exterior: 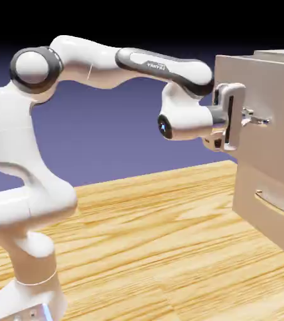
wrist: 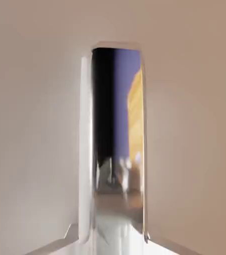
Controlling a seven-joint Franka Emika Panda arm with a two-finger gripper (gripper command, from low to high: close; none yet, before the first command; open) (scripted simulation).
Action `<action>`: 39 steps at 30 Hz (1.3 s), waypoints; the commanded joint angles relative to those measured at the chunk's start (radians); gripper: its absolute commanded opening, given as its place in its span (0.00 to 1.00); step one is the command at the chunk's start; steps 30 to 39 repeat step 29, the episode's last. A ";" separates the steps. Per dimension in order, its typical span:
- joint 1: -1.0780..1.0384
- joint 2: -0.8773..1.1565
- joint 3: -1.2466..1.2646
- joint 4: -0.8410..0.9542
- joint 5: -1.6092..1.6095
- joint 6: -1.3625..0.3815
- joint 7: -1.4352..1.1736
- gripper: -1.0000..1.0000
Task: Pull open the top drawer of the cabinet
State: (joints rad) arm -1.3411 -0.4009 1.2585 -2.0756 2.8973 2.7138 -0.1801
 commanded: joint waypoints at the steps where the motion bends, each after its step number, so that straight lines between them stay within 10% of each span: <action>1: 0.037 -0.003 -0.034 -0.016 0.000 -0.001 -0.002 0.00; 22: 0.796 -0.203 -0.731 -0.392 -0.003 0.030 -0.086 0.00; 23: 0.796 -0.203 -0.731 -0.392 -0.003 0.030 -0.086 1.00; 39: 0.894 -0.366 -0.806 -0.520 -0.060 0.067 -0.009 1.00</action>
